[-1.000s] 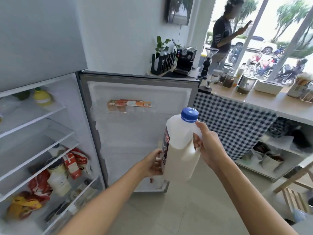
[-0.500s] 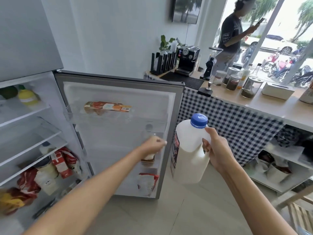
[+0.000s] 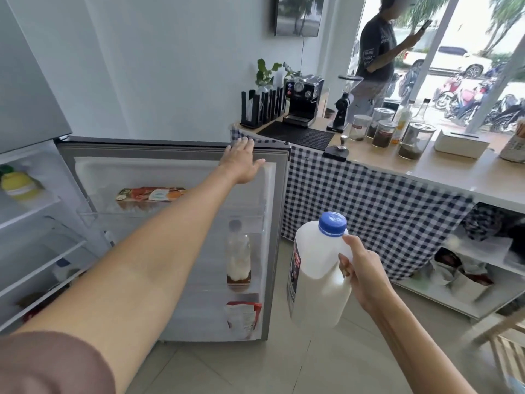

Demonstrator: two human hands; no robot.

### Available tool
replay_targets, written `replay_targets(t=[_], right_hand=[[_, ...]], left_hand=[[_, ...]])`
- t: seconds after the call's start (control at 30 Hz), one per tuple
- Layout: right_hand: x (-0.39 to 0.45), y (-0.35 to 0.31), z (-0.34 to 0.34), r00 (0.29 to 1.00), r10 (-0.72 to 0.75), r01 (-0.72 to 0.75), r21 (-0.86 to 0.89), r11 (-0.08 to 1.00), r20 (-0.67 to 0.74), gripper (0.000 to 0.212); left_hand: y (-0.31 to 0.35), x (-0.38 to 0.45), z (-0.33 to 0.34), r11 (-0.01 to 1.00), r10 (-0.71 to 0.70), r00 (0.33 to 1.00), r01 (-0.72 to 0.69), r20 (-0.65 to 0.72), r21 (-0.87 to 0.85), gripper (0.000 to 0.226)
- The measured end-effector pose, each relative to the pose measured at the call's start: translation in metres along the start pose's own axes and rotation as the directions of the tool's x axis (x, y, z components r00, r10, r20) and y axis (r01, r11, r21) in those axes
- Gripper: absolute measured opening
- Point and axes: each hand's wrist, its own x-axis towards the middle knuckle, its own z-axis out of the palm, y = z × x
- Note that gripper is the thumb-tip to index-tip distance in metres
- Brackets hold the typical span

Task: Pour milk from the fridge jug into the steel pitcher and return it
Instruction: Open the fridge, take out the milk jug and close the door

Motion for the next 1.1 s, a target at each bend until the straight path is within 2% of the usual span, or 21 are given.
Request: replay_targets(t=[0.13, 0.23, 0.37, 0.4, 0.5, 0.53, 0.87, 0.97, 1.1], right_hand=[[0.001, 0.005, -0.003, 1.0, 0.011, -0.01, 0.004, 1.0, -0.014, 0.03], [0.003, 0.013, -0.006, 0.999, 0.016, -0.016, 0.004, 1.0, -0.034, 0.029], [0.001, 0.024, -0.005, 0.999, 0.028, -0.028, 0.006, 1.0, -0.037, 0.034], [-0.001, 0.027, -0.003, 0.999, 0.029, -0.029, -0.001, 1.0, -0.039, 0.037], [-0.011, 0.04, -0.001, 0.999, 0.032, -0.031, 0.021, 0.999, -0.032, 0.068], [-0.016, 0.044, 0.001, 0.999, 0.03, -0.029, 0.026, 0.999, -0.033, 0.069], [-0.104, 0.075, 0.022, 0.997, 0.035, -0.032, 0.054, 0.998, -0.07, 0.071], [-0.141, 0.077, 0.037, 0.997, 0.033, -0.031, 0.039, 0.999, -0.071, 0.07], [-0.185, 0.089, 0.057, 0.996, 0.058, -0.054, 0.053, 0.997, -0.073, 0.07]], left_hand=[[-0.013, 0.005, 0.003, 0.982, 0.002, 0.999, -0.01, 0.045, 0.186, 0.076], [-0.013, 0.007, 0.004, 0.981, -0.014, 0.998, 0.001, 0.069, 0.196, 0.078], [-0.016, -0.005, 0.011, 0.983, 0.012, 1.0, -0.014, 0.012, 0.185, 0.077], [-0.018, -0.009, 0.011, 0.985, 0.024, 1.0, -0.023, -0.003, 0.174, 0.076], [-0.024, -0.03, 0.012, 0.99, 0.056, 0.998, -0.052, -0.027, 0.13, 0.074], [-0.026, -0.038, 0.012, 0.992, 0.068, 0.997, -0.063, -0.041, 0.113, 0.073], [-0.052, -0.159, -0.008, 0.957, 0.19, 0.959, -0.228, -0.209, -0.181, 0.054], [-0.07, -0.207, -0.019, 0.937, 0.169, 0.959, -0.228, -0.228, -0.264, 0.051], [-0.096, -0.266, -0.035, 0.938, 0.148, 0.97, -0.199, -0.193, -0.285, 0.052]])
